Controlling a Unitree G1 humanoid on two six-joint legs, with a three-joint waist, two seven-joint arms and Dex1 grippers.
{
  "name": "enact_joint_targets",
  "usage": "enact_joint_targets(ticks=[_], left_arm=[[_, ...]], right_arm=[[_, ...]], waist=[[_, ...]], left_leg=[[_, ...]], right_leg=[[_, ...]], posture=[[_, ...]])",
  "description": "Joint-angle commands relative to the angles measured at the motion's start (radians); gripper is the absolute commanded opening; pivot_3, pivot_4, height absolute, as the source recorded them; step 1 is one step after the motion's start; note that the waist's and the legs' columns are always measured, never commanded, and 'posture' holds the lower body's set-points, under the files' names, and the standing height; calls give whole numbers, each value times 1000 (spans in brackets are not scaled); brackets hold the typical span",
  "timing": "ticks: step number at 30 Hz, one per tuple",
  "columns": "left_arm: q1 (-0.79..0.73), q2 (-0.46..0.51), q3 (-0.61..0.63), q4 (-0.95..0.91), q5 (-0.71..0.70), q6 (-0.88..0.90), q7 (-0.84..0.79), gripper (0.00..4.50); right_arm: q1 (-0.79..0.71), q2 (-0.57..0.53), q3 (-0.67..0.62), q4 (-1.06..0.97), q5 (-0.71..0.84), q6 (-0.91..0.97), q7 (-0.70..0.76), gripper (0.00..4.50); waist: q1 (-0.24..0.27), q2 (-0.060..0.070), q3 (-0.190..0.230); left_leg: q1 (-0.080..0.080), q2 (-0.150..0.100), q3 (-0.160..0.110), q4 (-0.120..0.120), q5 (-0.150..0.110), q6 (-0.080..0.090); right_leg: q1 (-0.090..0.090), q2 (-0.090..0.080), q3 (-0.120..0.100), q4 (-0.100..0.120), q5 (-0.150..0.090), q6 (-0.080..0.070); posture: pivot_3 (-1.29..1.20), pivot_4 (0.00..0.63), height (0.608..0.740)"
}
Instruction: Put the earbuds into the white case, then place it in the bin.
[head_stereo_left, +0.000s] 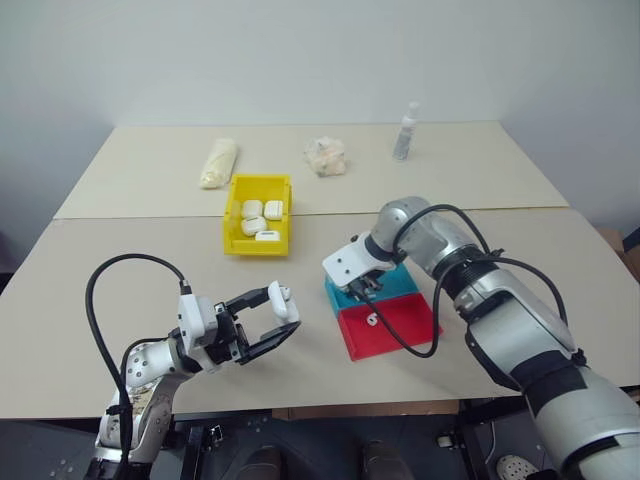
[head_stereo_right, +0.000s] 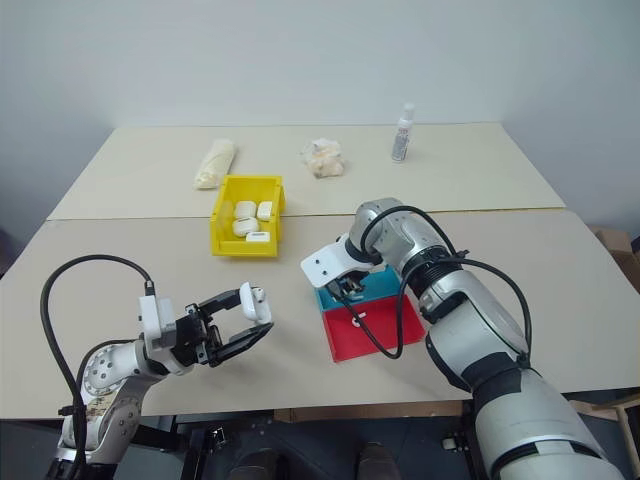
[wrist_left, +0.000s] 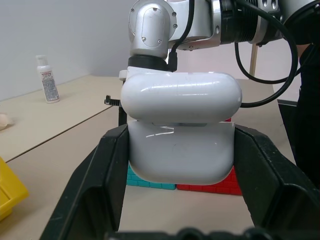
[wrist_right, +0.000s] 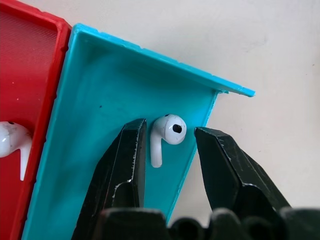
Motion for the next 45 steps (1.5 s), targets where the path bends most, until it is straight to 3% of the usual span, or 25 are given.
enact_joint_targets(ticks=[1, 5, 8, 18, 26, 30, 37, 42, 45], left_arm=[[-6, 7, 6, -27, -6, -13, 5, 2772], [-5, 8, 5, -28, -4, -14, 7, 2772], [-7, 9, 5, -27, -3, -13, 7, 2772], [-14, 13, 9, -19, -8, -12, 4, 2772], [-40, 11, 9, -29, -32, 2, -1, 2772], [-87, -2, 2, -59, -69, 39, 15, 2772], [-188, -66, -45, -64, -99, 65, 39, 2772], [-253, -142, -76, -26, -97, 56, 51, 2772], [-285, -192, -93, 3, -99, 47, 53, 2772]], right_arm=[[-25, -1, -16, 5, -11, -24, -2, 1910], [-22, -3, -17, 4, -10, -33, 2, 1910], [-21, 0, -19, 5, -11, -31, -1, 1021], [-15, 1, -18, 2, -19, -22, -8, 1021], [-8, -49, -103, -111, 44, 88, 15, 1021], [40, -159, -230, -342, 110, 256, 19, 1021], [238, -284, -563, -922, 355, 858, -21, 1021], [370, -277, -779, -1267, 551, 1217, -138, 1021], [394, -211, -922, -1413, 687, 1388, -236, 1021]], waist=[[0, 0, 0], [0, 0, 0], [0, 0, 0], [0, 0, 0], [0, 0, 0], [10, 0, 0], [30, 0, 0], [31, 0, 0], [29, 0, 0]], left_leg=[[0, 0, 0, 0, 0, 0], [0, 0, 0, 0, 0, 0], [0, 0, 0, 0, 0, 0], [0, 0, 0, 0, 0, 0], [0, 0, 0, 0, 0, 0], [-2, 0, 0, 0, 0, 0], [-3, 0, 0, 1, -1, 1], [-3, 0, -1, 2, -2, 3], [-2, 0, 0, 3, -2, 3]], right_leg=[[0, 0, 0, 0, 0, 0], [0, 0, 0, 0, 0, 0], [0, 0, 0, 0, 0, 0], [0, 0, 0, 0, 0, 0], [0, 0, 0, 1, 0, 0], [0, 0, 0, 1, 0, 0], [0, -1, 0, 1, 0, 0], [1, 0, 0, 1, 0, 0], [1, 0, 0, 0, 0, 0]], posture=[[0, 150, 740], [0, 150, 740], [0, 150, 740], [0, 150, 740], [0, 150, 740], [0, 150, 740], [0, 150, 740], [0, 150, 740], [0, 150, 740]])
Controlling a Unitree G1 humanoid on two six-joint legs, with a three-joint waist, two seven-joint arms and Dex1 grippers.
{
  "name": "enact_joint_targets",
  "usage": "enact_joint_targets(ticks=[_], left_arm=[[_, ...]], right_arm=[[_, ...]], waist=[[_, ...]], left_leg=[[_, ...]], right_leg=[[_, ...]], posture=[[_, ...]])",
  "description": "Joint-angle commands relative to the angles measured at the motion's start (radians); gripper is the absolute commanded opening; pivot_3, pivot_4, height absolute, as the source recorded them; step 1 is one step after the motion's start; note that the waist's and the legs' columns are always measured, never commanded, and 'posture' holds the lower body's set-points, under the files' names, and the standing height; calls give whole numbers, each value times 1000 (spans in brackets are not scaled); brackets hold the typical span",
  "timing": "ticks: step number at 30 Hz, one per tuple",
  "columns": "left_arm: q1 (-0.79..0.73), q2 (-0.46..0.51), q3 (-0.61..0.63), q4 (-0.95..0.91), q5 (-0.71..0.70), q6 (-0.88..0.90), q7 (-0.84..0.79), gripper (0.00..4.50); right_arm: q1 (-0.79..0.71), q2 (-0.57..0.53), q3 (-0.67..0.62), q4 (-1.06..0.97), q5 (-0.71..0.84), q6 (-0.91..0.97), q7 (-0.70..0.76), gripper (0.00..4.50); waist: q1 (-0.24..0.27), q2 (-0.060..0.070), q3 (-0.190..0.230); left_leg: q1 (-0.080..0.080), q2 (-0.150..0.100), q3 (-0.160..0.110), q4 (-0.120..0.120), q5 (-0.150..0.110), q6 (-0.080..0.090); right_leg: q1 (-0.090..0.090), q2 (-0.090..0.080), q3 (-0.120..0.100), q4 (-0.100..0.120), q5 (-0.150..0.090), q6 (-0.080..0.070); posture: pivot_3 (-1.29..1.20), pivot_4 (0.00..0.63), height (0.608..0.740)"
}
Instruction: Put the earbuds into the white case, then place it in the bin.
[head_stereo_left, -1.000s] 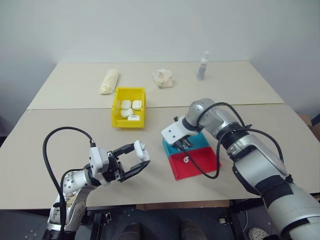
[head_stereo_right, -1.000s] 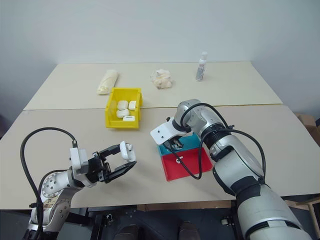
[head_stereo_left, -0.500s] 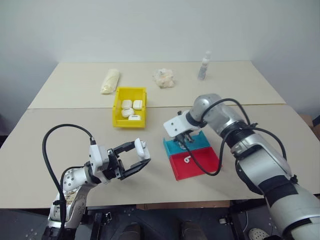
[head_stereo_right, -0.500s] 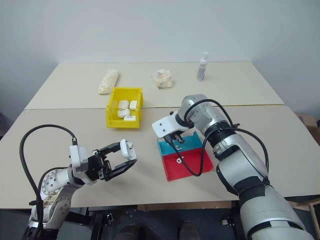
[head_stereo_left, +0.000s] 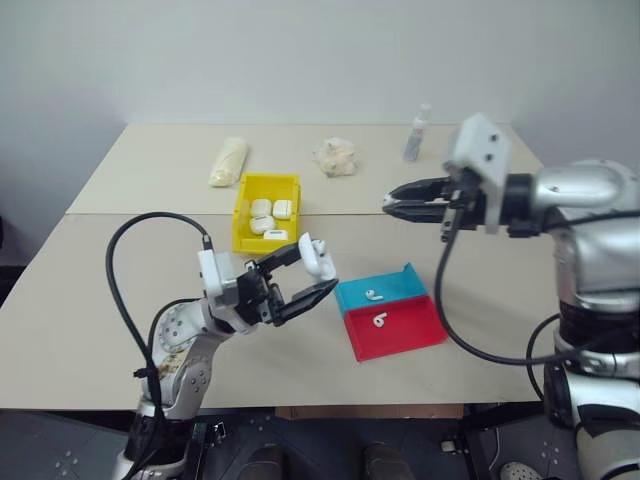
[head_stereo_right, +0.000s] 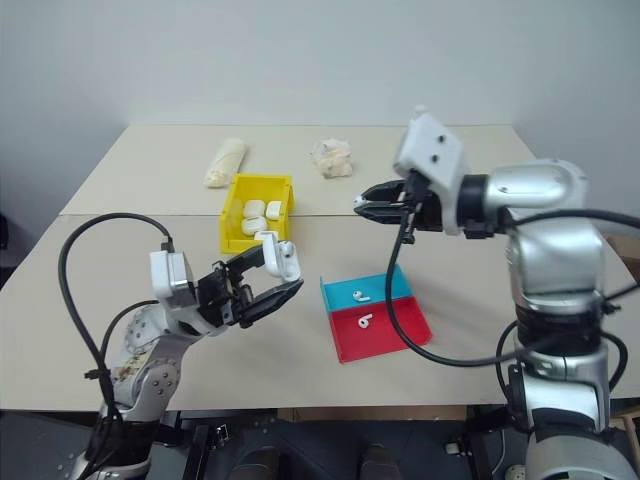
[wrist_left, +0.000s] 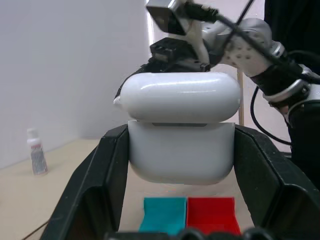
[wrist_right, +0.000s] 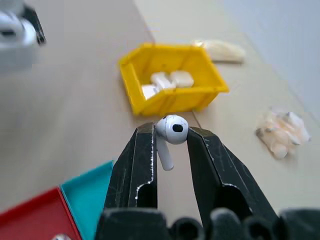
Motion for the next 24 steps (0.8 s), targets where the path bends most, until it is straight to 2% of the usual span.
enact_joint_targets(ticks=[1, 6, 11, 15, 24], left_arm=[[-38, -50, -21, 15, -15, -27, 3, 2772], [-55, -98, -41, 38, -9, -36, -7, 2772], [-54, -113, -46, 24, -27, -30, -16, 2772], [-58, -128, -49, 16, -42, -31, -28, 2772], [-75, -151, -55, 4, -60, -37, -39, 2772]], right_arm=[[-10, 66, -177, -173, 169, 202, -115, 1021], [-16, 257, -402, -321, 436, 420, -253, 1021], [93, 333, -451, -417, 632, 456, -350, 1021], [180, 365, -434, -438, 768, 402, -425, 1021], [258, 292, -340, -415, 924, 235, -540, 1021]], waist=[[-1, 0, 0], [-1, 0, 0], [0, 1, -1], [0, 1, -1], [-2, 1, -1]], left_leg=[[0, 0, 0, 0, 0, 0], [1, 0, 0, 0, 0, 0], [0, 0, -1, 0, 0, 1], [1, -1, -1, 0, 0, 1], [2, -1, -1, 0, 0, 1]], right_leg=[[0, 0, 0, 0, 0, 0], [1, 0, 0, 1, 0, 0], [2, 0, 0, 1, 0, 0], [2, 0, 0, 0, 0, 0], [3, 0, 0, -1, 0, 0]], posture=[[0, 150, 740], [0, 150, 740], [0, 150, 740], [0, 150, 740], [0, 150, 740]])
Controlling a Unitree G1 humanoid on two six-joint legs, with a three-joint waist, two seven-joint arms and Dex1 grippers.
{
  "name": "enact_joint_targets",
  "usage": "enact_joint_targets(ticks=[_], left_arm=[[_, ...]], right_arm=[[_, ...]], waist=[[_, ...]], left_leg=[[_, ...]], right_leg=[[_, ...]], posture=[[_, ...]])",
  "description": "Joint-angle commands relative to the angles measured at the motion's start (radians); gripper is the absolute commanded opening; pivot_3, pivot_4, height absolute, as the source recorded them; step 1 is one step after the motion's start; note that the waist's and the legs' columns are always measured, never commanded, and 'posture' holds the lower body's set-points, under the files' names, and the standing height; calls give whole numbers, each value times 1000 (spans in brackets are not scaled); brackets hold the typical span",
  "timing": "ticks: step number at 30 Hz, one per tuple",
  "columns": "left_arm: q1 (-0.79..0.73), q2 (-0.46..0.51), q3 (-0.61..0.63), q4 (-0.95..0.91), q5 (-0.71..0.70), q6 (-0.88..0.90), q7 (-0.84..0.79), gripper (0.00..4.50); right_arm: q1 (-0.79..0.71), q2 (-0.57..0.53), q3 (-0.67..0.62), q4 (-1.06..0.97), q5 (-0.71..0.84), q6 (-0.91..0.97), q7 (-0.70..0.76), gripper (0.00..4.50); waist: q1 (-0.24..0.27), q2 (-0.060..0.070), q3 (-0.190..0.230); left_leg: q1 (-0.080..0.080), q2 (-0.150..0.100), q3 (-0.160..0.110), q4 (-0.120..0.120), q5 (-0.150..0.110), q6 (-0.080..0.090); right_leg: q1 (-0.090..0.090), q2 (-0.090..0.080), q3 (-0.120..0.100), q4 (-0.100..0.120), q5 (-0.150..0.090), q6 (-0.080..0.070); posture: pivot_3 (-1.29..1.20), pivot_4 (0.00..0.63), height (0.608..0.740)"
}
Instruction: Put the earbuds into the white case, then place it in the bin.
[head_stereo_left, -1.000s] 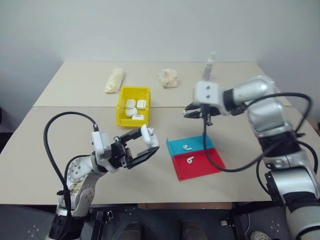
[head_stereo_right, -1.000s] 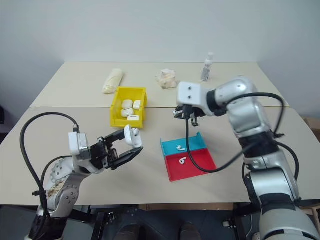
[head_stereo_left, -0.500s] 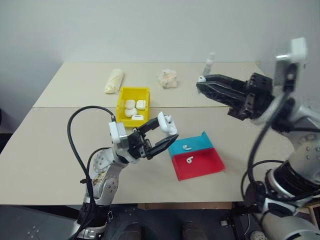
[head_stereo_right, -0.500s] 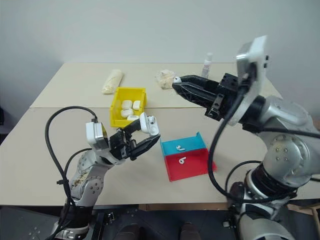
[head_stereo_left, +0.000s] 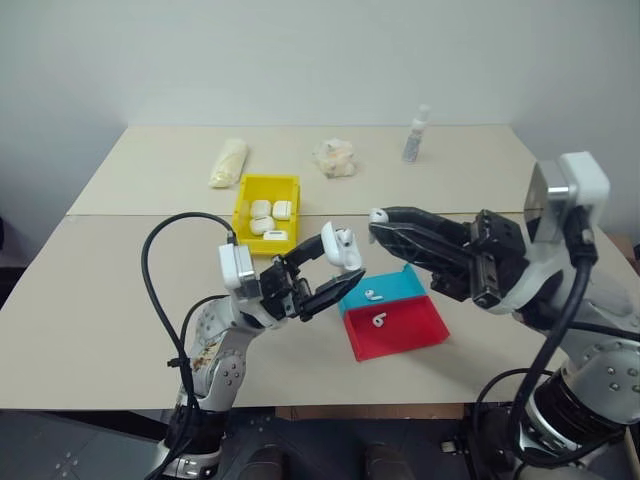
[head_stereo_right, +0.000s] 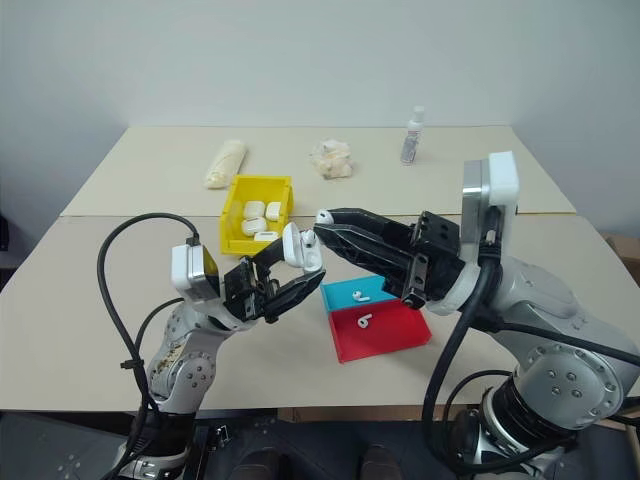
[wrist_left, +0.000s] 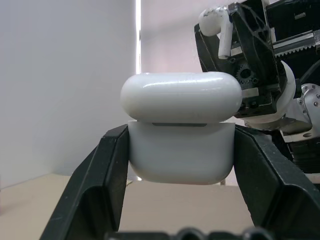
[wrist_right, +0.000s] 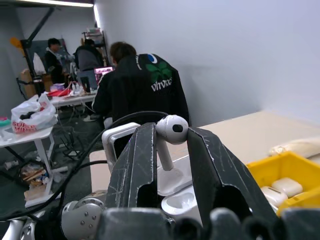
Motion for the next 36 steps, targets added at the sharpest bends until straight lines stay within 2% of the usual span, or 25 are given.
enact_joint_targets(ticks=[1, 16, 34, 36], left_arm=[[-25, -13, -5, -48, -25, -17, -4, 2772], [-26, -5, -17, -87, -52, 1, -7, 2772], [-27, -8, -21, -74, -42, -17, -10, 2772], [-28, -7, -21, -74, -42, -17, -9, 2772]], right_arm=[[17, -34, 34, -5, 62, -95, -42, 1021], [115, -163, 196, 22, 81, -332, -92, 1021], [168, -265, 265, 25, 107, -438, -105, 1021], [175, -271, 269, 22, 103, -450, -107, 1488]], waist=[[0, 0, 0], [1, 0, 0], [2, 0, 0], [3, 0, 0]], left_leg=[[0, 0, 0, 0, 0, 0], [3, 0, -1, 0, 0, 1], [8, 0, -2, 0, -1, 2], [8, 0, -1, 0, -1, 2]], right_leg=[[0, 0, 0, 0, 0, 0], [5, 0, -1, -2, 0, 0], [12, 0, -2, -7, 0, 0], [12, 0, -2, -7, 0, 0]], posture=[[0, 150, 740], [0, 150, 740], [0, 150, 740], [0, 150, 740]])
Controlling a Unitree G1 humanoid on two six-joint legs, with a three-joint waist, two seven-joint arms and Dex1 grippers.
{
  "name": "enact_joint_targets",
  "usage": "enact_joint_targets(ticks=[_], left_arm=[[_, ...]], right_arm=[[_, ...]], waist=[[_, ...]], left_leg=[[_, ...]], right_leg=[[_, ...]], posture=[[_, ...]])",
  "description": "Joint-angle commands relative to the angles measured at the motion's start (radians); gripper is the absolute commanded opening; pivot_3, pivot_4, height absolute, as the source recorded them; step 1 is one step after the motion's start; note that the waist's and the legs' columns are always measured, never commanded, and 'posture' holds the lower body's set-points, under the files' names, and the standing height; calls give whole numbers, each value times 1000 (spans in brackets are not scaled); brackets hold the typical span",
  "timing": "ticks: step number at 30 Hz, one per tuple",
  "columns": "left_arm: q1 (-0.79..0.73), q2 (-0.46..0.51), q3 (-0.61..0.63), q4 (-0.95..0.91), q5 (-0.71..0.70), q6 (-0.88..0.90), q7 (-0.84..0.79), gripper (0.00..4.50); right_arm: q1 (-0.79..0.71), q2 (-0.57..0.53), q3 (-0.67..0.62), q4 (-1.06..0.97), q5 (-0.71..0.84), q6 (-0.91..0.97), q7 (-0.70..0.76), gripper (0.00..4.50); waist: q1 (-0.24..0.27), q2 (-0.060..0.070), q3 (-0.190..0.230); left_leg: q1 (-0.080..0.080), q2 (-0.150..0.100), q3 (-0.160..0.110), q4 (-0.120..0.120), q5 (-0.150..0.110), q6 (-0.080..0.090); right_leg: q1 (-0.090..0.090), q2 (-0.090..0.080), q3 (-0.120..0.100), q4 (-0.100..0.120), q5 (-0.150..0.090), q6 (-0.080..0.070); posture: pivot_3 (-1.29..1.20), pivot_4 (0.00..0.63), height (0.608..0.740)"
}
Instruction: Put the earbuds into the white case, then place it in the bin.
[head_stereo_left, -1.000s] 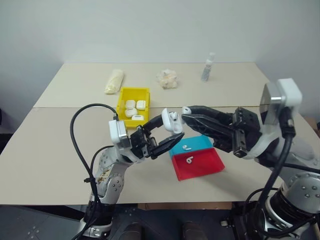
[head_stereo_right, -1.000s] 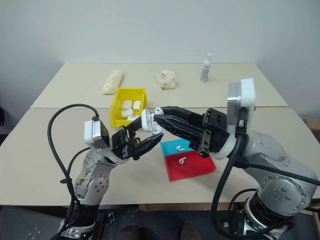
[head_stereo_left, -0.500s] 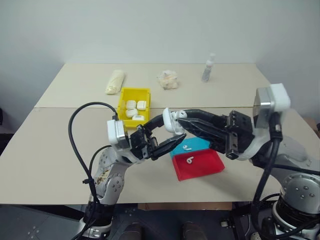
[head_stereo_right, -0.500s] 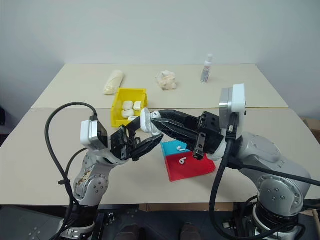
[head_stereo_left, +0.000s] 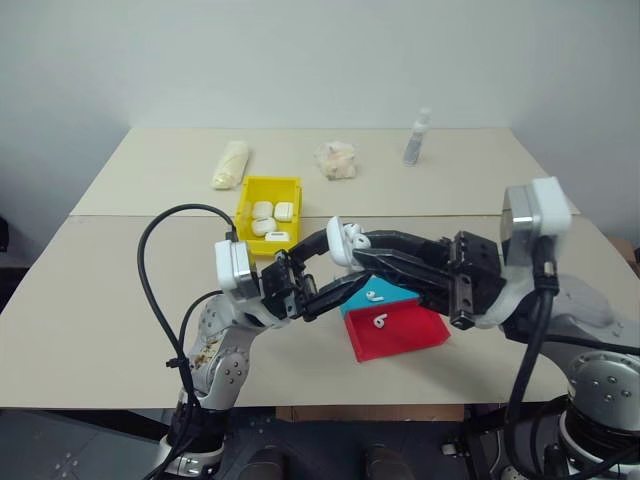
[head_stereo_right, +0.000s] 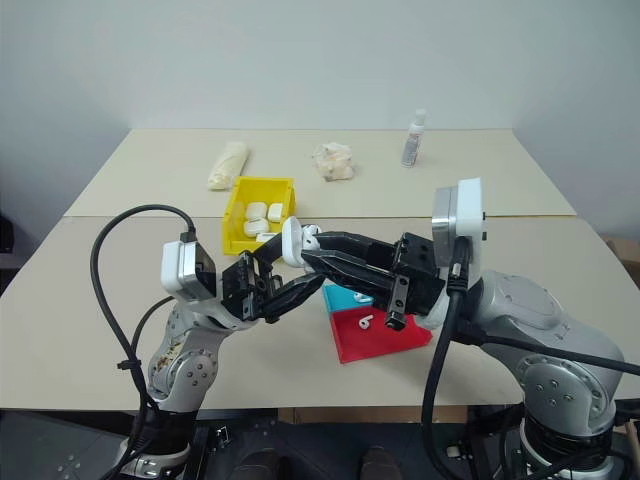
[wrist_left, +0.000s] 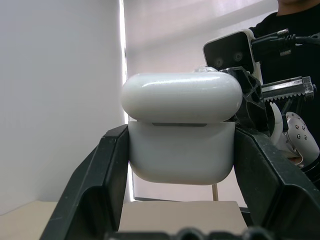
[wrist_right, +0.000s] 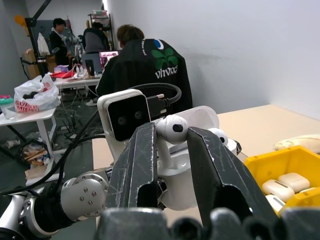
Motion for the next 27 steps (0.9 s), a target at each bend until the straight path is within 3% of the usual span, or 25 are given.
enact_joint_targets(ticks=[1, 2, 11, 17, 20, 24, 27], left_arm=[[-16, -3, -2, -29, -5, -15, -2, 2772], [-16, -2, -1, -28, -6, -14, -3, 2772], [-18, 16, 10, 7, 6, -23, -18, 2772], [-24, 5, 1, 98, 66, -70, -19, 2772], [-28, -15, -16, 153, 118, -117, -20, 2772], [-45, -45, -26, 204, 166, -167, -4, 2772], [-62, -69, -22, 222, 176, -192, 10, 2772]], right_arm=[[10, -16, 1, -22, 4, -49, -6, 1653], [14, -21, 2, -22, 4, -51, -8, 2020], [57, -81, -39, -27, 38, -107, 36, 2020], [6, -227, -68, 20, 54, -76, 79, 2020], [-113, -315, -6, 68, 26, -34, 78, 1453], [-280, -384, 140, 99, -78, 12, 102, 53], [-391, -393, 267, 93, -199, 23, 114, 18]], waist=[[0, 0, 0], [0, 0, 0], [1, 0, 0], [2, 0, 0], [0, 0, 0], [0, 0, 0], [1, 0, 0]], left_leg=[[0, 0, 0, 0, 0, 0], [0, 0, 0, 0, 0, 0], [0, 0, 0, 0, 0, 0], [0, 0, 0, 0, 0, 1], [0, 0, 0, 0, 0, 1], [0, 0, 1, 0, 0, 1], [-1, 0, 0, 0, -1, 1]], right_leg=[[0, 0, 0, 0, 0, 0], [0, 0, 0, 0, 0, 0], [0, 0, 0, -1, 0, 0], [1, 0, 0, -1, 0, 0], [1, 0, 0, -1, 0, 0], [1, 0, 0, -1, 0, 0], [0, 0, 0, -2, 0, 0]], posture=[[0, 150, 740], [0, 150, 740], [0, 150, 740], [0, 150, 740], [0, 150, 740], [0, 150, 740], [0, 150, 740]])
